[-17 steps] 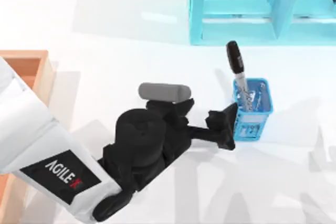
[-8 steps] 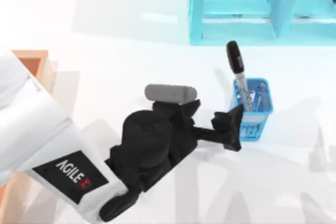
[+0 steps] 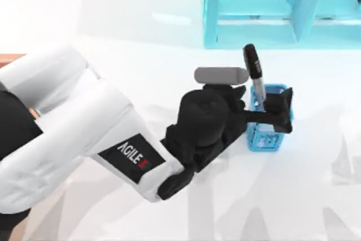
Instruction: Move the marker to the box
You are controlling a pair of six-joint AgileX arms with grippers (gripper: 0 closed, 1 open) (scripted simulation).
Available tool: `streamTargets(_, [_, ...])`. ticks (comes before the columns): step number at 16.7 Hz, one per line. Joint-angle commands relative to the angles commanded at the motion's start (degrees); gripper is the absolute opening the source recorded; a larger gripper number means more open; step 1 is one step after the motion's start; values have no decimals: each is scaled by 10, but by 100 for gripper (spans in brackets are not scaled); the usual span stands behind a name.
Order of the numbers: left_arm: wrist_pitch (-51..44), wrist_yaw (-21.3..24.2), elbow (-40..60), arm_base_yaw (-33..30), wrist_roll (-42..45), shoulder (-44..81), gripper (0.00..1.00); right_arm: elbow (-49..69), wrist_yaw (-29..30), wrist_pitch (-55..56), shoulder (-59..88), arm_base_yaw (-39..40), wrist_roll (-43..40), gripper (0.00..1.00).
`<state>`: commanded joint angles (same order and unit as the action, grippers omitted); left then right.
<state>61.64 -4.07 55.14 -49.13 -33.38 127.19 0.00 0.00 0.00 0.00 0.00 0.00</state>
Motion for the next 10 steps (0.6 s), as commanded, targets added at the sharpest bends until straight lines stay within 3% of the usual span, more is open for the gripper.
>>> streamTargets(7, [-21,4,49,3,0,30,100,0,0,0,0,0,0,100])
streamTargets(10, [-21,4,49,3,0,30,77,0,0,0,0,0,0,100])
